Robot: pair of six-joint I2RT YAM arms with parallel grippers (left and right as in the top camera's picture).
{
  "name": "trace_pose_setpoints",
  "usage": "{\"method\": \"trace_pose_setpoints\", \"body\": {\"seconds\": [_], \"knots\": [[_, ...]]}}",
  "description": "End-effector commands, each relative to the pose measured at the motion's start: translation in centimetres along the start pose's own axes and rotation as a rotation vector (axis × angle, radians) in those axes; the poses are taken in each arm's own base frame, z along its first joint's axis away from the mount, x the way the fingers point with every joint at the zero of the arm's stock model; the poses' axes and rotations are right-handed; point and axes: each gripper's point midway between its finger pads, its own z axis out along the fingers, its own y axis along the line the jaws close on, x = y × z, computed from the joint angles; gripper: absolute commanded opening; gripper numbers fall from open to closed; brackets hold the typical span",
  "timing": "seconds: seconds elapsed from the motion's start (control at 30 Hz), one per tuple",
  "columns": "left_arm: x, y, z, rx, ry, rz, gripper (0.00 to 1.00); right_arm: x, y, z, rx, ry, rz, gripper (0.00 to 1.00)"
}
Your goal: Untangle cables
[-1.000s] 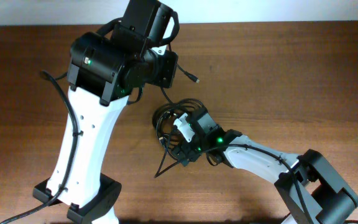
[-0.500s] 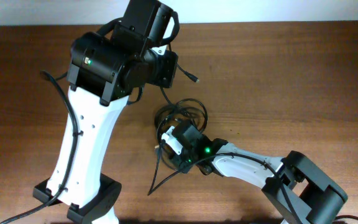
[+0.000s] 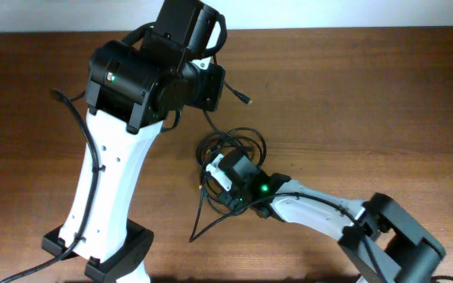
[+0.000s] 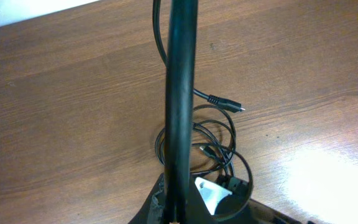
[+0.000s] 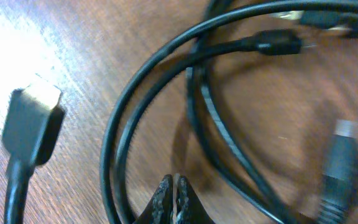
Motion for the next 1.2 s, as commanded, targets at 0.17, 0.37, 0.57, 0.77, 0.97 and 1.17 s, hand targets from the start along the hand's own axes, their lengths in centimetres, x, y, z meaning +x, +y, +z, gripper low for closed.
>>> {"method": "trace_pose_setpoints", "body": {"seconds": [0.17,0.37,0.57,0.77,0.97,1.17], "knots": [[-0.5,2.5,-2.3,-0.127,-0.077,-0.042,0.00,-3.4,-7.7,-6.9,0.149,-0.148,0.135,0.04],[-0.6,3.1,-2.7,-0.152,-0.092,-0.051,0.00,-2.2,-11.4,-9.1,0.212,-0.144,0.196,0.04],[-0.6,3.0,-2.7,-0.151,-0.092,-0.051,0.00,-1.7,-11.2,-9.0,0.207,-0.123,0.211,0.98],[-0.6,2.9,-2.7,-0.143,-0.090,-0.050,0.00,0.1,-10.9,-7.4,0.180,-0.040,0.245,0.99],[-0.6,2.9,-2.7,-0.143,-0.090,-0.050,0.00,-2.2,-12.5,-8.7,0.194,0.048,0.283,0.98],[-0.6,2.9,-2.7,-0.143,-0.090,-0.049,0.00,-1.3,-15.1,-6.5,0.190,0.184,0.352,0.98]]}}
